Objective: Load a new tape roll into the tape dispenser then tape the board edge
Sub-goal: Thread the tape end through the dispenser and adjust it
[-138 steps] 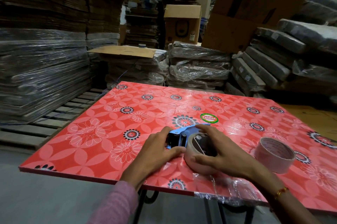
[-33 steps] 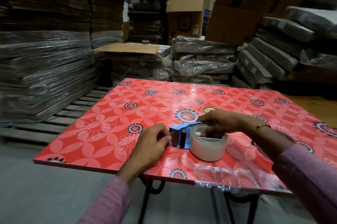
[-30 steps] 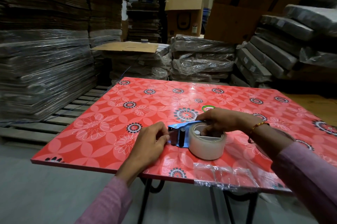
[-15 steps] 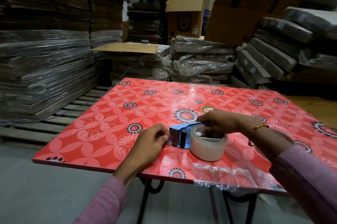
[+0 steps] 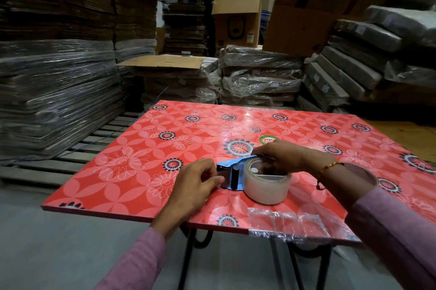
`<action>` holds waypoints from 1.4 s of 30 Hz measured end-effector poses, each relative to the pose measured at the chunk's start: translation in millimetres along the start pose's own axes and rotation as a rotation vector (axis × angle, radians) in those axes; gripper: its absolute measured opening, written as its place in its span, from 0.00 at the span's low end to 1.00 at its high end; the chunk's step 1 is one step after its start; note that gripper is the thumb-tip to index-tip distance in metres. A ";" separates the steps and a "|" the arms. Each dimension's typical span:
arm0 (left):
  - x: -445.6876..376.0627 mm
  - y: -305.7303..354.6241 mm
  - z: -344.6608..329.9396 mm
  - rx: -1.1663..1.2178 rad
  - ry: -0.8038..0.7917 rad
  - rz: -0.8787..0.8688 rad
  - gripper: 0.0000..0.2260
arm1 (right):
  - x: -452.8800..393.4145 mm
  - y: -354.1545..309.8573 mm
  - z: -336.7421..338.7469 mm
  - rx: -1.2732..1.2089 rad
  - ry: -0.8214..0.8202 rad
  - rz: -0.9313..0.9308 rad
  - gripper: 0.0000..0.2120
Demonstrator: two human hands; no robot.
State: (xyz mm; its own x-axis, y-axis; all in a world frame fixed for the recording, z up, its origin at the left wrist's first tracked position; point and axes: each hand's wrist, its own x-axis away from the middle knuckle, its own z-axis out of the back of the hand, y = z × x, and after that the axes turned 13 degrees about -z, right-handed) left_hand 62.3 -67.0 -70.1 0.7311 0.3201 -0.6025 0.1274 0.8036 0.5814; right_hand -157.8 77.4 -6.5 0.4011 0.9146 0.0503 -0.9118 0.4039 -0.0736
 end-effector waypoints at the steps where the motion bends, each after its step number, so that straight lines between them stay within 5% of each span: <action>1: 0.4 -1.8 0.0 0.018 -0.003 0.022 0.10 | 0.0 0.9 1.0 -0.005 -0.007 -0.002 0.12; 13: -6.3 -9.8 20.0 0.501 -0.110 0.203 0.07 | 3.9 6.3 1.6 -0.027 -0.008 0.028 0.17; 18: -7.3 -9.1 20.0 0.619 -0.074 0.244 0.08 | 5.2 14.8 -7.0 -0.275 -0.072 0.000 0.10; 28: -12.5 3.2 47.4 0.741 -0.267 0.312 0.04 | 16.1 4.8 -2.1 -0.592 -0.292 0.025 0.04; 32: -22.5 10.1 64.8 0.794 -0.303 0.259 0.02 | 26.9 -2.9 1.8 -0.813 -0.324 -0.018 0.14; 42: -44.2 17.8 62.6 0.884 -0.201 0.295 0.05 | 26.5 -10.2 -10.5 -1.222 -0.410 -0.082 0.12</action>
State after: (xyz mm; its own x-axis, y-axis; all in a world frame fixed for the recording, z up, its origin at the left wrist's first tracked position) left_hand 74.3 -98.3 1.1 0.9058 0.2906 -0.3085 0.3201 0.0080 0.9474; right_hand -136.9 97.7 -14.9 0.1971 0.9028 0.3822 -0.1274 0.4101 -0.9031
